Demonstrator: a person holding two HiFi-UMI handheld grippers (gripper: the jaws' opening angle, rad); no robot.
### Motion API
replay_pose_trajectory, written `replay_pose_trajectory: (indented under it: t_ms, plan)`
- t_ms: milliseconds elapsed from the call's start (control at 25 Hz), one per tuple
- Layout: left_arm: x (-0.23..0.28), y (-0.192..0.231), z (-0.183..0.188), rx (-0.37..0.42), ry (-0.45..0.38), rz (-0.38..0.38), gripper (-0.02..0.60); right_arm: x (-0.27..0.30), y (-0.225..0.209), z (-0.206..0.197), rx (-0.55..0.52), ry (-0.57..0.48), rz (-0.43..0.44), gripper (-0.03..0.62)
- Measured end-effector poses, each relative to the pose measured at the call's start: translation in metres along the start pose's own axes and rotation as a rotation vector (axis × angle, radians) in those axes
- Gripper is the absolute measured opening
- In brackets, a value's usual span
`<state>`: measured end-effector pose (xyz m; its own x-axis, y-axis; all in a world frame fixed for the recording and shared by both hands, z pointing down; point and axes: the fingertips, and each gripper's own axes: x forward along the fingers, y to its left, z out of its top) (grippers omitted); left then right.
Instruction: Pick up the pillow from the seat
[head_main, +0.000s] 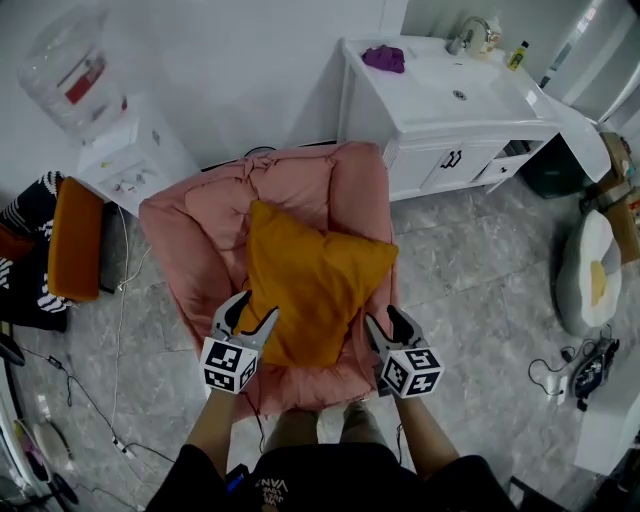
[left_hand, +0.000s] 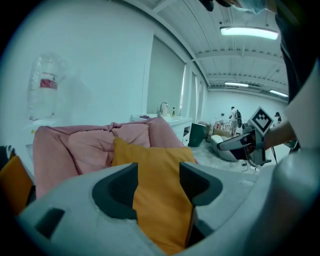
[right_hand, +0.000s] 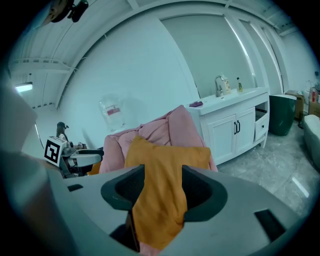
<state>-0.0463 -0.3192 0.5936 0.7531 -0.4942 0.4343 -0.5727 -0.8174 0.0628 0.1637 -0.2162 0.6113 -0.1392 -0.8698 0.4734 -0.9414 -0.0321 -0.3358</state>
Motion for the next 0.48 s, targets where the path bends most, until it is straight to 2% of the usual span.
replay_pose_trajectory:
  t_ms: [400, 480]
  plan:
    - [0.047, 0.041, -0.042, -0.051, 0.090, -0.035, 0.258, 0.048, -0.024, -0.046, 0.056, 0.062, -0.047, 0.256]
    - [0.057, 0.048, -0.049, -0.078, 0.110, -0.058, 0.291, 0.058, -0.030, -0.052, 0.072, 0.073, -0.050, 0.262]
